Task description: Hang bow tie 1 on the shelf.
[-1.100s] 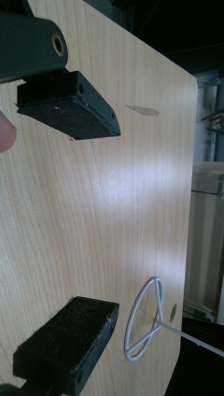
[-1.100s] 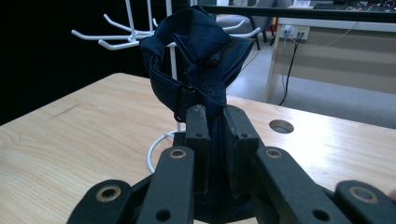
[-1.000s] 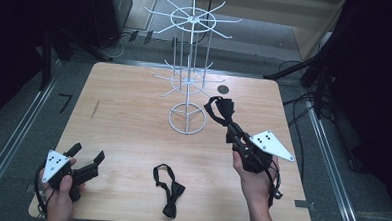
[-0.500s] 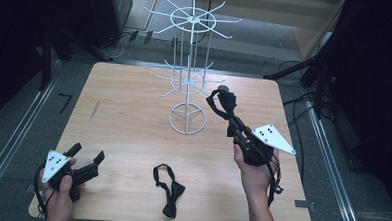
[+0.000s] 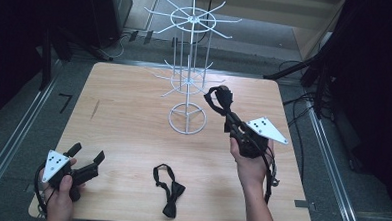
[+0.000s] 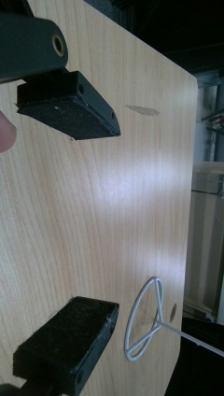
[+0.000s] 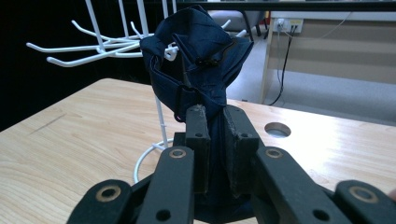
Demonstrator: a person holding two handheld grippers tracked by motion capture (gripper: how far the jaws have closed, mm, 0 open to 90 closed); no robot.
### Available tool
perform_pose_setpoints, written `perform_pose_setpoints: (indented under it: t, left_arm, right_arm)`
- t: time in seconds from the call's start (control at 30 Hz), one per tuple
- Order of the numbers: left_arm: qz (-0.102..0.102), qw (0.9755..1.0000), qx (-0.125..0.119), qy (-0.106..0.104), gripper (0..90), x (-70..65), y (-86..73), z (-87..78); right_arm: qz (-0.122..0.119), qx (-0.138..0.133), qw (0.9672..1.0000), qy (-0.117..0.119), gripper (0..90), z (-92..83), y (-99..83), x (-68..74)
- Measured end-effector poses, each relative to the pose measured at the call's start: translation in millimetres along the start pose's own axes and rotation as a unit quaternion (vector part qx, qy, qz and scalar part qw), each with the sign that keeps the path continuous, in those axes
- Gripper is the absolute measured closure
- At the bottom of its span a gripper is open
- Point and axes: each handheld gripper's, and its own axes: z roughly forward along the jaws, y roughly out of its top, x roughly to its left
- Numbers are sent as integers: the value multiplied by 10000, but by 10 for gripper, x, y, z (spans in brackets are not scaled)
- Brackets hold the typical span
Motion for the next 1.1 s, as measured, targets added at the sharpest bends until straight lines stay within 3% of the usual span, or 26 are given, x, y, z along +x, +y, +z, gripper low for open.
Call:
perform_pose_setpoints:
  t: [0.63, 1.1]
  left_arm:
    - [1, 10000, -3, -8, 144, -1, 0, 1]
    - [1, 10000, -8, -9, 144, -2, -1, 1]
  right_arm:
    - [14, 268, 9996, -4, 829, 358, -52, 52]
    - [-197, 572, 9982, 22, 814, 611, -179, 194]
